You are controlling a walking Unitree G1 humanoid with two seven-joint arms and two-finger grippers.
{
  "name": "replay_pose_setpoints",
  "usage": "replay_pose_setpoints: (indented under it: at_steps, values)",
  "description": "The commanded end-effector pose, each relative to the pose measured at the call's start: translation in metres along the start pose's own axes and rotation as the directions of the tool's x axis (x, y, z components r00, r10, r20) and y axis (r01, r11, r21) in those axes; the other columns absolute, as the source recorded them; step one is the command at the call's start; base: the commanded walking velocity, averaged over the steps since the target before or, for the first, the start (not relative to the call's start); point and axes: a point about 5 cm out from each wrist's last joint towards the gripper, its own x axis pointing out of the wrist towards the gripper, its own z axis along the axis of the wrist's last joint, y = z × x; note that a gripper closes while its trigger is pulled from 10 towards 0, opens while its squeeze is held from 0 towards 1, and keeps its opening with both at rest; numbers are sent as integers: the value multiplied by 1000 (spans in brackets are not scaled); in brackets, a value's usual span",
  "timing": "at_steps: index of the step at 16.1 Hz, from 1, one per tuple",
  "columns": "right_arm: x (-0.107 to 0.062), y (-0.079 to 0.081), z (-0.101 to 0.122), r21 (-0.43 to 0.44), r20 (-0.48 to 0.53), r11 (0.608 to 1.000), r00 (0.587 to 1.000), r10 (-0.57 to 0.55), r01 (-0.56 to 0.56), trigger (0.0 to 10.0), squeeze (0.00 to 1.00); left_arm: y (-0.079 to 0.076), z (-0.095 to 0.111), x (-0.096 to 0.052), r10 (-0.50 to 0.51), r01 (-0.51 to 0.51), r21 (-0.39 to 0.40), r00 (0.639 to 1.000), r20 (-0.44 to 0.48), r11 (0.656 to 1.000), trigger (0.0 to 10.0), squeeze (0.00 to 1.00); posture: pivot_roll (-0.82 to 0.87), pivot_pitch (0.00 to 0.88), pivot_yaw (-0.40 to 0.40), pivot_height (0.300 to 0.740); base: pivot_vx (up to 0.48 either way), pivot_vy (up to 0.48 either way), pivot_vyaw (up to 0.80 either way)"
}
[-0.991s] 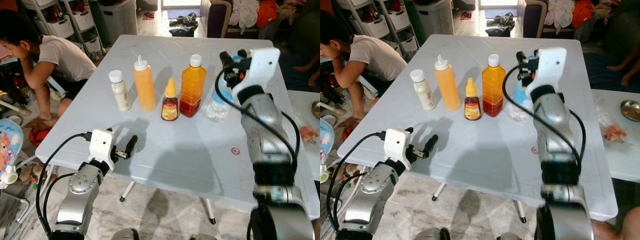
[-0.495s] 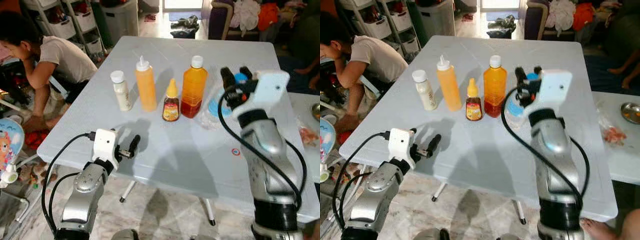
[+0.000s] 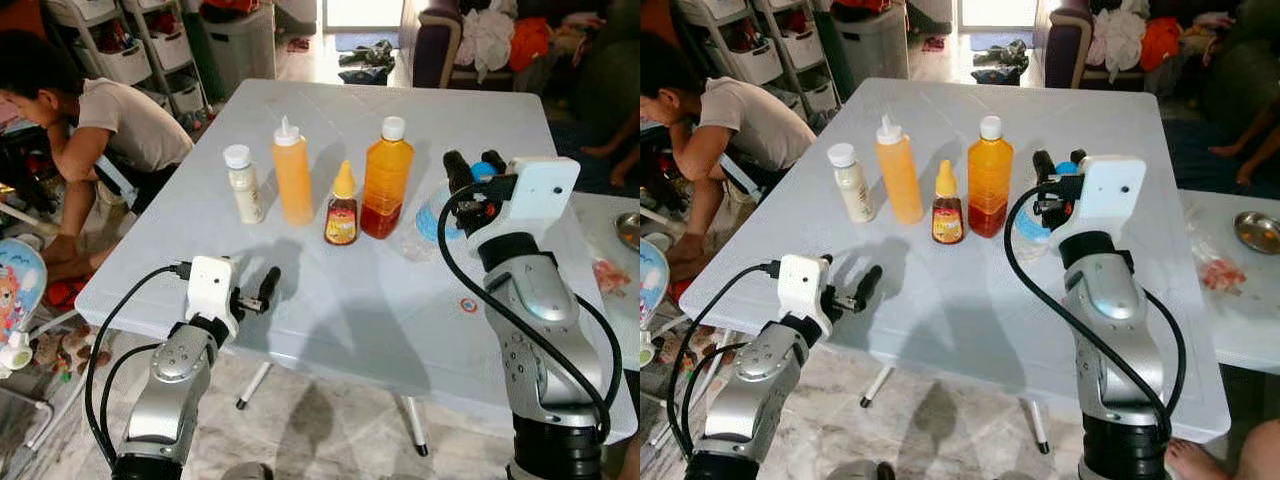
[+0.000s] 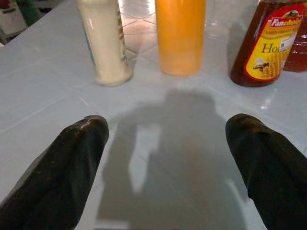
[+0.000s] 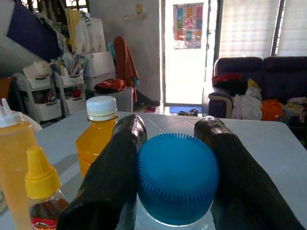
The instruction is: Restocking fridge
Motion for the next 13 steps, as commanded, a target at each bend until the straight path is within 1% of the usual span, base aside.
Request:
replay_pose_setpoints:
  at_steps: [1, 2, 4, 6, 7, 10, 12, 13]
  values:
    - [-5, -2, -25, 0, -131, 1000, 991, -13, 13, 10000, 0, -2, -2, 0, 1, -1, 1, 1000, -17, 1000, 10000, 0, -77, 25, 44, 740, 0, 0, 0]
    - [-5, -2, -26, -2, -132, 1000, 991, -13, 13, 10000, 0, -4, -3, 0, -6, 6, 7, 1000, -17, 1000, 10000, 0, -76, 24, 44, 740, 0, 0, 0]
    - [-5, -1, -28, -12, -137, 1000, 990, -15, 13, 10000, 0, -3, -2, 1, -1, 1, 5, 1000, -14, 1000, 10000, 0, -77, 21, 43, 740, -255, 0, 0]
    - [-3, 0, -26, -51, -133, 998, 991, -32, 25, 10000, 0, -3, -2, 2, 0, 0, 4, 1000, -16, 1000, 10000, 0, -77, 20, 44, 740, -264, 0, 0]
    - [-2, 1, -25, -57, -128, 998, 991, -30, 23, 10000, 0, -4, -3, 2, -5, 6, 6, 1000, -20, 1000, 10000, 0, -80, 18, 44, 740, -289, 0, 0]
    - [2, -1, -24, -62, -125, 998, 992, -35, 27, 10000, 0, -4, -2, 3, -4, 4, 5, 1000, -22, 1000, 10000, 0, -80, 26, 42, 740, -480, 0, 0]
    - [1, -2, -25, -68, -133, 997, 990, -40, 31, 10000, 0, -4, -2, 3, -1, 1, 4, 1000, -21, 1000, 10000, 0, -79, 27, 42, 740, -337, 0, 0]
    - [-1, 1, -30, -91, -147, 996, 989, -33, 20, 10000, 0, -4, -2, 3, 2, -1, 3, 1000, -20, 1000, 10000, 0, -79, 27, 42, 740, -334, 0, 0]
